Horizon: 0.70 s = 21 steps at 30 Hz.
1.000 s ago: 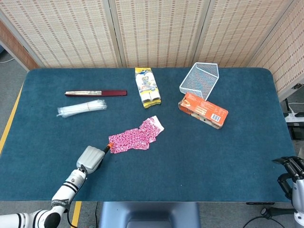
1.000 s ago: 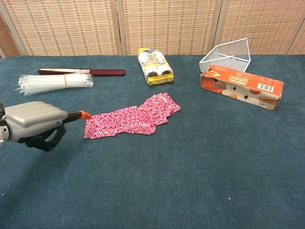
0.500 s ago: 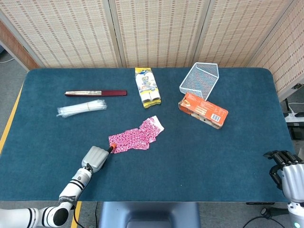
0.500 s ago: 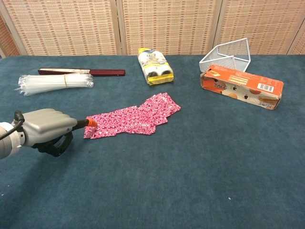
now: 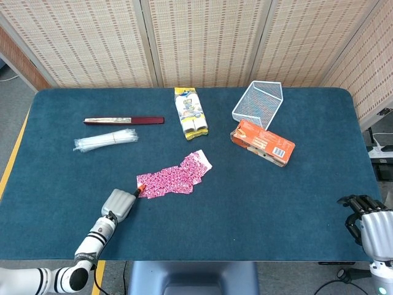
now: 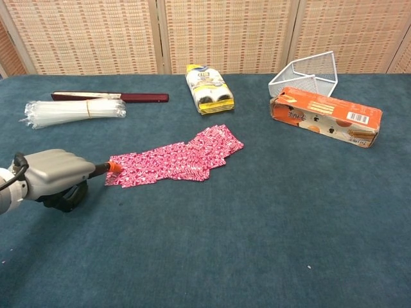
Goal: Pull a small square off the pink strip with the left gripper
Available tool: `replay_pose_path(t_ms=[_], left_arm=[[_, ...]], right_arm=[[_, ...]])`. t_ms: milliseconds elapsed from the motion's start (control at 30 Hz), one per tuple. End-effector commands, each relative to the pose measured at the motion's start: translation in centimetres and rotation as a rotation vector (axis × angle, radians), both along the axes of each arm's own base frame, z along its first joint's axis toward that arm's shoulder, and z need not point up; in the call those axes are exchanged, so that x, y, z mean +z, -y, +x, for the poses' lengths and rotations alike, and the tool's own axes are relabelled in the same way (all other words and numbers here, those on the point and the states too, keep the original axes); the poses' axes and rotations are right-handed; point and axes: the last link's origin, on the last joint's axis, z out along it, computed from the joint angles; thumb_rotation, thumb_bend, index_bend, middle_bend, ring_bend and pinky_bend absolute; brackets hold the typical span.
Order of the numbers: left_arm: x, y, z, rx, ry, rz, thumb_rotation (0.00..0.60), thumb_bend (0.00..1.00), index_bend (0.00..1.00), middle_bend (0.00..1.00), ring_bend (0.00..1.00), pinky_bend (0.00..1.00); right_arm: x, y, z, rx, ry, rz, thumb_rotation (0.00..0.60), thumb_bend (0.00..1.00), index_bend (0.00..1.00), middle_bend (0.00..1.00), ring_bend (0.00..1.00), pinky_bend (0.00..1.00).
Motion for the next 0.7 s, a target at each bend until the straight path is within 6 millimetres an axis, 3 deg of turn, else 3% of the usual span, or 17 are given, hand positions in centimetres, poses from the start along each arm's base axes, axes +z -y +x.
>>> replay_pose_path(t_ms=[33, 700], left_arm=[[0.6, 0.4, -0.7, 0.015, -0.014, 0.009, 0.600, 0.84, 0.31, 0.69, 0.68, 0.61], [5.9, 2.9, -6.4, 0.118, -0.086, 0.115, 0.600, 0.84, 0.35, 0.68, 0.68, 0.61]], right_arm=[[0.0, 0.0, 0.0, 0.000, 0.001, 0.000, 0.600, 1.00, 0.49, 0.54, 0.47, 0.64], [-0.2, 0.0, 0.0, -0.005, -0.005, 0.020, 0.600, 1.00, 0.49, 0.54, 0.47, 0.64]])
